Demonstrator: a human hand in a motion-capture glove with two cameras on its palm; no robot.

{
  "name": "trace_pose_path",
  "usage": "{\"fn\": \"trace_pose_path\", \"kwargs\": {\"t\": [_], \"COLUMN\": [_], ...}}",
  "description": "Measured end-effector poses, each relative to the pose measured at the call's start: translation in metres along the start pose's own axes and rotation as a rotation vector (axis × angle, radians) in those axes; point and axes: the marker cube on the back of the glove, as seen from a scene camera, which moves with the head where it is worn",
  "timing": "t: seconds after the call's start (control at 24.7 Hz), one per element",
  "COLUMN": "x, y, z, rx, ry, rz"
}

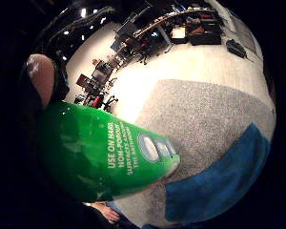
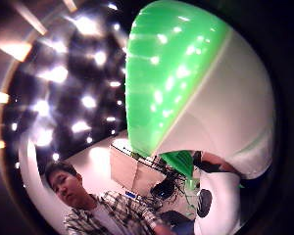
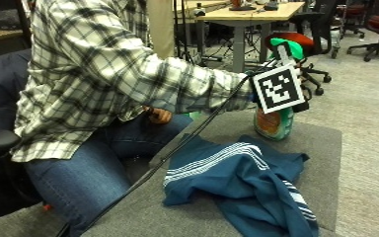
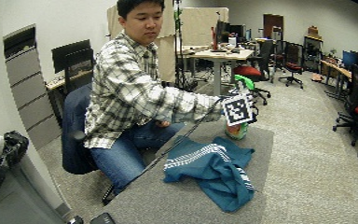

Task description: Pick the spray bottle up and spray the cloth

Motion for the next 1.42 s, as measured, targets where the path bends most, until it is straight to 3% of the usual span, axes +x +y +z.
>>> {"fn": "trace_pose_path", "kwargs": {"t": [0.61,0.89,1.42], "x": [0.001,-0.001,-0.001], "y": [-0.004,0.006,0.011], "z": [-0.001,-0.011,-0.028], "rx": [-0.007,-0.122,-0.192], "ry": [0.049,0.092,0.177], "rz": [0.01,0.046,0.13]}}
